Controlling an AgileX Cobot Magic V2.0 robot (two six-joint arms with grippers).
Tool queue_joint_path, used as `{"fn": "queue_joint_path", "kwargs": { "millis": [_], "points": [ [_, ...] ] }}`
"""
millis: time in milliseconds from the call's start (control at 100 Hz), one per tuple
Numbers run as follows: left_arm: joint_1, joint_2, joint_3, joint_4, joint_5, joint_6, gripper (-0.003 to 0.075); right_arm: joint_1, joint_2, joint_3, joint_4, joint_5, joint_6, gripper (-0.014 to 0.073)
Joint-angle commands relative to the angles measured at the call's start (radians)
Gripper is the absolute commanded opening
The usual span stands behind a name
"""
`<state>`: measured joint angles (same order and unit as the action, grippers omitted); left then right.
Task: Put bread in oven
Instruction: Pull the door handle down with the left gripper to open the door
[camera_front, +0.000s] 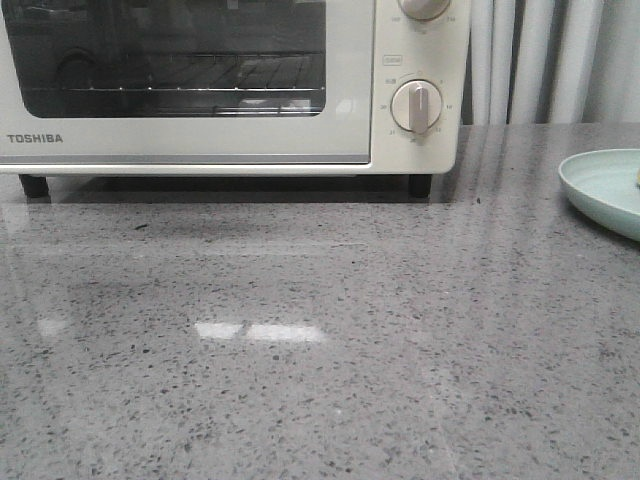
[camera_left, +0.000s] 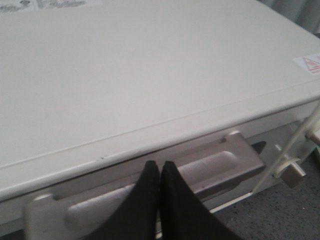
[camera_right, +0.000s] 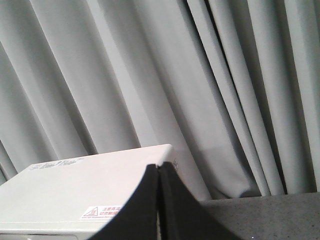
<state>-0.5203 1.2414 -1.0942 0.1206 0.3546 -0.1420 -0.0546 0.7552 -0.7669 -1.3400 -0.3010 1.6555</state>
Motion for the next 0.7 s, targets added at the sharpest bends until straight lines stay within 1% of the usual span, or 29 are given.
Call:
{"fn": "queue_joint_path", "kwargs": {
  "millis": [0, 210, 330, 480, 630, 690],
  "points": [
    [0.022, -0.018, -0.039, -0.007, -0.036, -0.011, -0.0022, 0.002, 0.002, -0.037, 0.008, -0.02, -0.002, -0.0064],
    [0.051, -0.005, -0.039, -0.007, 0.072, -0.011, -0.0021, 0.002, 0.002, -0.037, 0.008, -0.035, -0.002, -0.0064],
    [0.044, -0.01, -0.011, -0.007, 0.089, -0.008, -0.0021, 0.002, 0.002, -0.037, 0.008, -0.035, -0.002, -0.0064],
    [0.04, -0.019, 0.078, -0.029, 0.082, -0.008, -0.0021, 0.002, 0.002, -0.037, 0.008, -0.035, -0.002, -0.0064],
    [0.04, -0.083, 0.239, -0.085, -0.021, -0.007, -0.0022, 0.002, 0.002, -0.037, 0.008, -0.035, -0.002, -0.0064],
    [0.04, -0.122, 0.305, -0.121, -0.035, -0.007, -0.0022, 0.002, 0.002, -0.037, 0.008, -0.035, -0.002, -0.0064]
  ]
}}
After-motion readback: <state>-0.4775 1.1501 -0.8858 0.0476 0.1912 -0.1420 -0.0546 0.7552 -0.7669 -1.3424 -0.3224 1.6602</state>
